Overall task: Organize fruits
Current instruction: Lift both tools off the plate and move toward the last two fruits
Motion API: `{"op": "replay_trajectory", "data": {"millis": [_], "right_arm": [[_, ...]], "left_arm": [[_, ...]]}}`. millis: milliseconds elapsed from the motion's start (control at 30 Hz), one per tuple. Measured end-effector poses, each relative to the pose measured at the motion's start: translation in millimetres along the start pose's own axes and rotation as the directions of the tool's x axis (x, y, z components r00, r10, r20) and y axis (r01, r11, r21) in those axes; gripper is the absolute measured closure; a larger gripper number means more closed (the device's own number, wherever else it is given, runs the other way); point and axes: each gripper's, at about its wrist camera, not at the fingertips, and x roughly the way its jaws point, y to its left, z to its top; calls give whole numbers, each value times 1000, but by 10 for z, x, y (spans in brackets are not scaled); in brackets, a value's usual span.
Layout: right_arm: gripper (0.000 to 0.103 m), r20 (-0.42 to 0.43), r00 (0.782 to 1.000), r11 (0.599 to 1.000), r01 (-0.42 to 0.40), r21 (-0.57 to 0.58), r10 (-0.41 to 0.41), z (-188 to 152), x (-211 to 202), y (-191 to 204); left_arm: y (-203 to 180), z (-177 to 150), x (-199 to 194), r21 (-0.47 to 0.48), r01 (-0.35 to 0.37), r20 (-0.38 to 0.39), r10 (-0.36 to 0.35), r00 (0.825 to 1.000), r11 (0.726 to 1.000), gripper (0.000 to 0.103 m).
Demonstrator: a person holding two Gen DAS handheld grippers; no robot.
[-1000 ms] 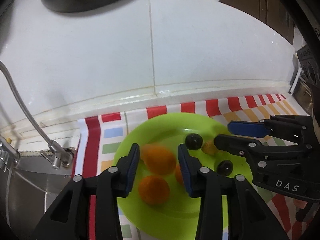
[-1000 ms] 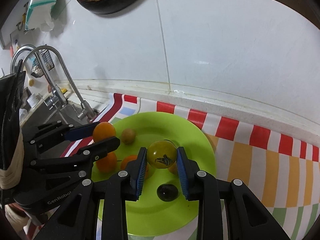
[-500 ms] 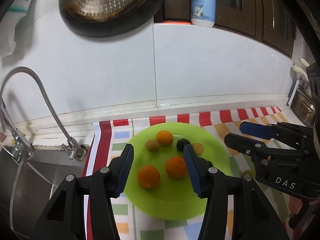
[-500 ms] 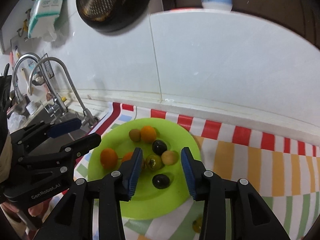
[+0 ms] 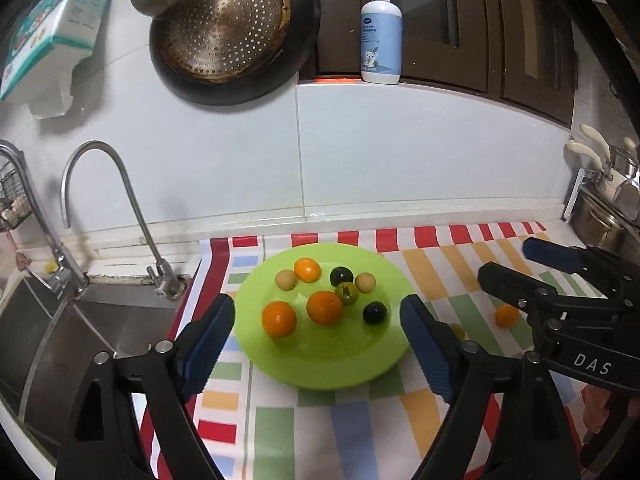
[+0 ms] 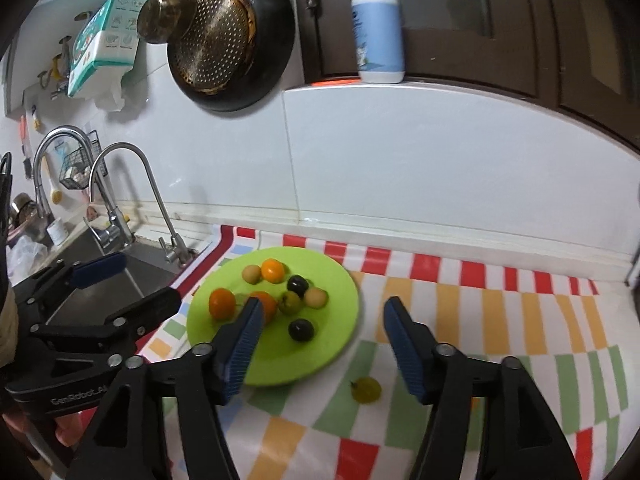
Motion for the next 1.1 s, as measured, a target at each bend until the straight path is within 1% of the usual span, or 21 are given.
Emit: {"op": "replay_trajectory", "data": {"millis": [133,233,333,567,733,967,1100], "right_arm": [[28,7,999,999,45,10,-45,-114,-144,-80],[28,-2,998,997,70,21,-69,-218,-219,-160],[28,-10,995,995,99,23,-99,-316,-277,-247],[28,-38,990,990,135,37,-134,-503,-405,-498],[28,-44,984,984,176,30,-175,-586,-450,-668],[28,-78,977,979,201,33,-198,-657,-347,-887],[28,-96,975,978,205,27,-201,-692,-259,-975]], "left_arm": [[-112,-73,-103,9,4,8,-4,1000,1000,11],[-230,-146,-183,29,11,26,-12,1000,1000,5],[-363,-200,-221,49,36,28,-37,999,998,2],[-645,-274,-180,66,91,4,-92,996,994,2],[-828,-311,-79,74,99,-18,-98,995,992,2],[-1030,-341,100,89,113,-40,-110,993,990,3],[-1096,-358,246,88,148,-57,-143,988,985,3]]}}
